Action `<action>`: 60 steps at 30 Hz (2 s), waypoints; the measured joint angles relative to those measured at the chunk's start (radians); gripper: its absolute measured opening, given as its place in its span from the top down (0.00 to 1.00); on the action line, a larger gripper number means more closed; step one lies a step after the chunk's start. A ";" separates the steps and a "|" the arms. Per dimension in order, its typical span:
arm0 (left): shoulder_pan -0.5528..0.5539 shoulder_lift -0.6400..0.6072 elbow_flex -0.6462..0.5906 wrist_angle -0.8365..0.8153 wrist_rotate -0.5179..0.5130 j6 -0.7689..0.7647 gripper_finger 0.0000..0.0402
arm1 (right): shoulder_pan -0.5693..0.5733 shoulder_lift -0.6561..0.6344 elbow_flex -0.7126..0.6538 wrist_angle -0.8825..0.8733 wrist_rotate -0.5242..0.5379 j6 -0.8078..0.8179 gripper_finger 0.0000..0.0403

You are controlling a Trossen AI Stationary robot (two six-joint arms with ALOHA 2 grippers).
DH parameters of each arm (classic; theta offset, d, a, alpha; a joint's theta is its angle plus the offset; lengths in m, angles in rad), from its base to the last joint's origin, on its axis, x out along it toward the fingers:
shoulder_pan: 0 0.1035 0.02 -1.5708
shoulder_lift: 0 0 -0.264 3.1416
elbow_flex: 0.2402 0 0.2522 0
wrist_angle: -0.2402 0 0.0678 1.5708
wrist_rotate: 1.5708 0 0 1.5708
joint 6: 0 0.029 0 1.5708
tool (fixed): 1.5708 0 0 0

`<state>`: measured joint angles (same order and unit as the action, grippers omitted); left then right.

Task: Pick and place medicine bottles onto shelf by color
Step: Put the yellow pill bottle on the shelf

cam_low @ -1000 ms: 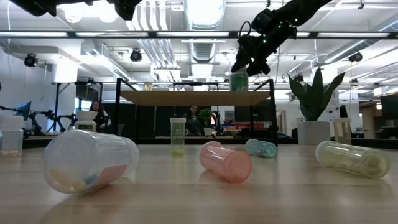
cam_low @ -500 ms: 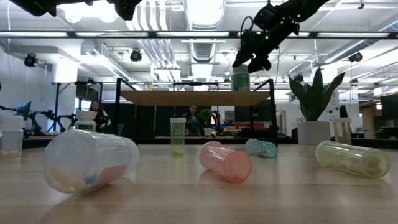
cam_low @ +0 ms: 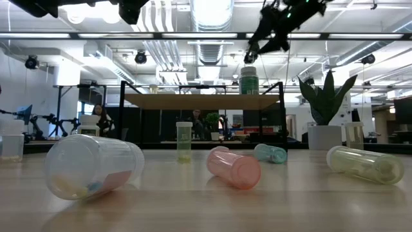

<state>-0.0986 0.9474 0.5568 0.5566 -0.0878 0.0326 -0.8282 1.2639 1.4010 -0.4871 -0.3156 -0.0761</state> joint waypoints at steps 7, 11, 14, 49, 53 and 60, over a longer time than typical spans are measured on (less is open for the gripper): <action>0.000 -0.032 0.084 -0.234 -0.170 -0.024 0.55 | 0.093 -0.195 -0.060 -0.009 -0.006 0.008 0.11; 0.000 -0.018 0.124 -0.373 -0.195 -0.054 0.55 | 0.202 -0.289 -0.142 -0.008 -0.007 0.005 0.11; 0.000 -0.006 0.118 -0.345 -0.196 -0.053 0.55 | 0.300 -0.343 -0.217 0.010 -0.007 0.006 0.11; -0.020 -0.120 0.073 -0.407 -0.178 -0.078 0.55 | 0.785 -0.428 -0.622 -0.394 0.298 0.297 0.18; -0.026 -0.203 -0.011 -0.264 -0.173 -0.069 0.55 | 0.806 -0.410 -0.624 -0.399 0.317 0.281 0.18; -0.026 -0.250 -0.139 -0.058 -0.174 -0.051 0.55 | 0.863 -0.347 -0.624 -0.400 0.334 0.267 0.18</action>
<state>-0.1246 0.6969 0.4178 0.4990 -0.2615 -0.0189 0.0351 0.9169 0.7765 -0.8870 0.0183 0.1912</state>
